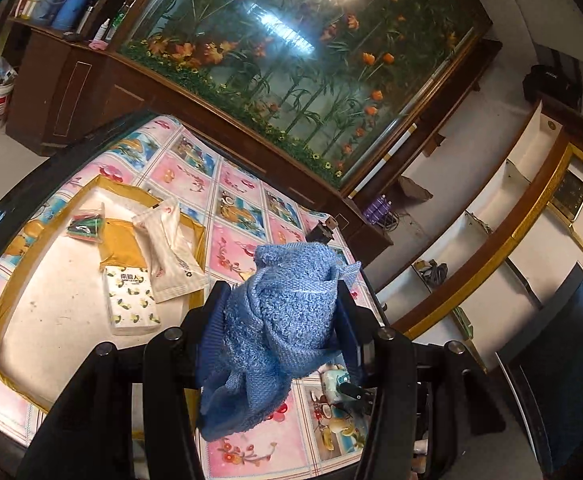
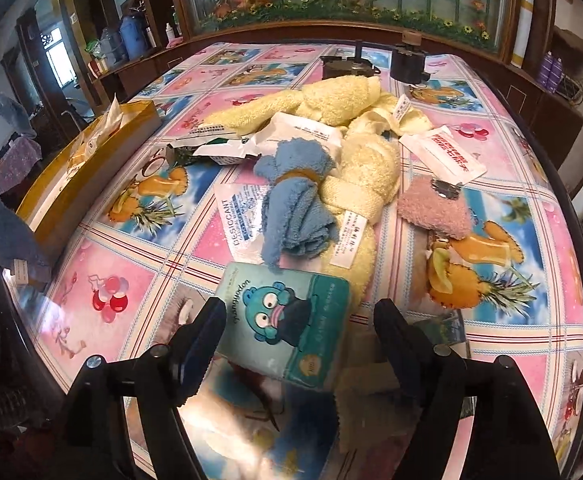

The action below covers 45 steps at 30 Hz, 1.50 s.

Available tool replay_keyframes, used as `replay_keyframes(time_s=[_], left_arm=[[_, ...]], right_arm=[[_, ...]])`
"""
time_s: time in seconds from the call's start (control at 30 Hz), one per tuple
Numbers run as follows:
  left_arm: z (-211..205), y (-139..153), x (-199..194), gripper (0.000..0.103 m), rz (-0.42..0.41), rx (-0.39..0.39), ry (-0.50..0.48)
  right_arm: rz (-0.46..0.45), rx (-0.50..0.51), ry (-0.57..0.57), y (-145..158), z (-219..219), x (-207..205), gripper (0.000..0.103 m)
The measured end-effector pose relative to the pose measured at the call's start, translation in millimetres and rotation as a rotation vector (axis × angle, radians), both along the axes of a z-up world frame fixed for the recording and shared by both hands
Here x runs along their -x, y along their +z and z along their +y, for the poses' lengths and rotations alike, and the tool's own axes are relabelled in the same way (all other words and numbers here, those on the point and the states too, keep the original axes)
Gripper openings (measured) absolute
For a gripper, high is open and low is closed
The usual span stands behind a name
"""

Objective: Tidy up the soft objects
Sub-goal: 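Carry the blue towel and wet-wipe pack into the tray and release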

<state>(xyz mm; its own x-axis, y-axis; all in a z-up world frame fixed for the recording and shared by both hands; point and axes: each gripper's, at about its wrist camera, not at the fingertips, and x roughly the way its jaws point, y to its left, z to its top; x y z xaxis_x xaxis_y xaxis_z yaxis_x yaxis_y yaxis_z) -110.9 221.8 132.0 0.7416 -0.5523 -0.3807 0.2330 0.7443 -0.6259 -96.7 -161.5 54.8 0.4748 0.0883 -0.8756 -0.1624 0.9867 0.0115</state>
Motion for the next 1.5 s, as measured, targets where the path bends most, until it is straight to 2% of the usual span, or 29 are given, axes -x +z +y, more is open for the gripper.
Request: replay_keyframes(time_s=[0.07, 0.1, 0.13, 0.17, 0.2, 0.23, 0.3, 0.43, 0.63, 0.77, 0.93, 1.03, 1.23, 1.37, 1.43, 1.47, 1.5], left_arm=[[5, -3, 0, 0.049, 0.007, 0.004, 0.011], [7, -4, 0, 0.049, 0.01, 0.005, 0.016], [8, -5, 0, 0.049, 0.01, 0.004, 0.021], [10, -5, 1, 0.049, 0.01, 0.003, 0.024], [12, -4, 3, 0.049, 0.007, 0.001, 0.026], [14, -4, 3, 0.049, 0.005, 0.0, 0.027], [19, -2, 6, 0.049, -0.002, -0.001, 0.033], [33, 6, 7, 0.049, -0.02, 0.02, 0.046], [54, 17, 0, 0.049, -0.035, 0.0, 0.073], [64, 24, -13, 0.049, -0.04, -0.048, 0.098], [71, 20, -41, 0.049, -0.013, -0.125, 0.115], [72, 5, -60, 0.049, 0.033, -0.174, 0.123], [79, -40, -86, 0.049, 0.173, -0.206, 0.143], [77, -64, -96, 0.05, 0.261, -0.313, 0.168], [76, -69, -101, 0.054, 0.291, -0.348, 0.175], [76, -70, -102, 0.055, 0.295, -0.351, 0.176], [77, -68, -101, 0.056, 0.292, -0.347, 0.174]], right_arm=[[0.014, 0.047, 0.019, -7, 13, -4, 0.085], [0.019, 0.07, 0.027, -12, 19, -5, 0.085], [0.024, 0.081, 0.033, -16, 23, -6, 0.079], [0.038, 0.068, 0.034, -19, 24, -5, 0.071], [0.032, 0.047, 0.034, -17, 25, -3, 0.042], [0.033, 0.047, 0.036, -15, 25, -2, 0.018], [0.046, 0.015, 0.04, -11, 24, 1, 0.014], [0.014, -0.018, 0.059, -1, 25, 11, 0.013], [-0.075, -0.08, 0.119, 39, 45, 18, 0.013], [-0.094, -0.105, 0.209, 59, 81, 11, 0.013], [-0.075, -0.153, 0.342, 69, 139, -6, 0.013], [-0.044, -0.187, 0.417, 66, 179, -20, 0.013], [0.08, -0.249, 0.523, 37, 246, -44, 0.013], [0.161, -0.26, 0.571, 16, 281, -57, 0.014], [0.192, -0.259, 0.587, 6, 296, -64, 0.018], [0.199, -0.249, 0.587, 1, 300, -68, 0.026], [0.202, -0.235, 0.579, -2, 303, -71, 0.04]])
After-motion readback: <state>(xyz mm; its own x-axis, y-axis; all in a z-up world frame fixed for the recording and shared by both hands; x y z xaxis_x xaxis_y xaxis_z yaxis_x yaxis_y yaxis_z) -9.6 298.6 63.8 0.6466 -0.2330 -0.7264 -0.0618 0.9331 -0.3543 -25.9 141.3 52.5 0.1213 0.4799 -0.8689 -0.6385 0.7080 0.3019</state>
